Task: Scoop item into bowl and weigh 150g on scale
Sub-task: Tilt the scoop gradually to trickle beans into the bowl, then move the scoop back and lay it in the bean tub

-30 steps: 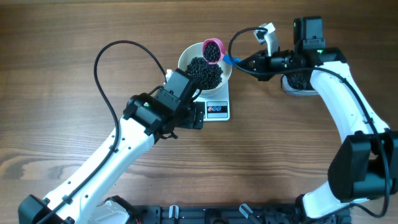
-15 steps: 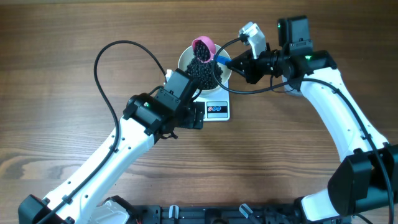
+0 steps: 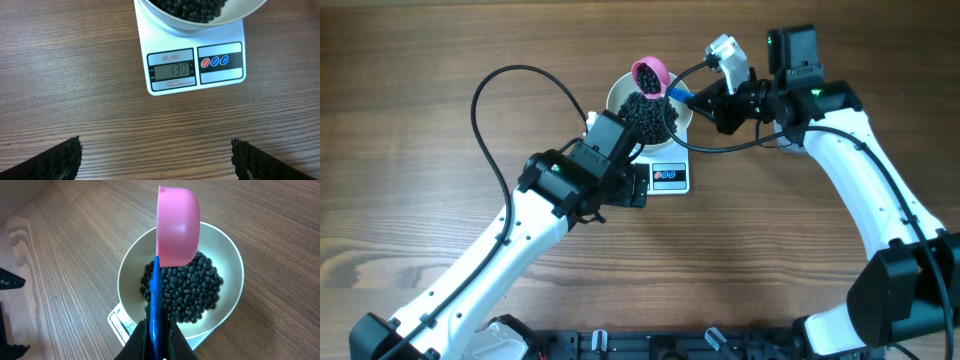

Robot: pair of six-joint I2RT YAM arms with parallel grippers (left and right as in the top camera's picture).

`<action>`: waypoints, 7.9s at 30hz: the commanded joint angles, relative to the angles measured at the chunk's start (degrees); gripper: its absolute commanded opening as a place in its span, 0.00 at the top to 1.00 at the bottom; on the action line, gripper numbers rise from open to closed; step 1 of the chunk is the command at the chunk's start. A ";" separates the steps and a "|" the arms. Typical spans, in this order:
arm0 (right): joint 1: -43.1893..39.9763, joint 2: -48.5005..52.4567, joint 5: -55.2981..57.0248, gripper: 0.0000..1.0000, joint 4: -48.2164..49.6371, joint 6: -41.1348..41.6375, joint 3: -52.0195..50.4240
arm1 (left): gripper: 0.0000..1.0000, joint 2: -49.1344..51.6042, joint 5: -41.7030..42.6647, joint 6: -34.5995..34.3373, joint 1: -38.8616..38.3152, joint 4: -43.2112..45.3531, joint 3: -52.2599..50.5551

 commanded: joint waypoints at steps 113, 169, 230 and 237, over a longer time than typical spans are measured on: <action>-0.09 -1.27 1.64 0.96 -2.21 2.64 1.09 | 0.00 -0.83 -0.74 -0.74 -0.04 0.15 -0.39; -0.15 -1.27 3.04 0.96 0.11 11.19 1.09 | 0.00 -0.83 -0.74 -0.74 -0.07 0.15 -0.37; -19.23 -1.38 -9.49 0.96 -1.07 30.27 1.09 | 0.00 -0.83 -0.74 -0.72 -0.07 0.15 -0.39; -37.00 -1.38 -9.46 0.96 -12.63 27.67 1.09 | 0.00 -0.83 -0.74 -0.74 -0.04 0.15 -0.39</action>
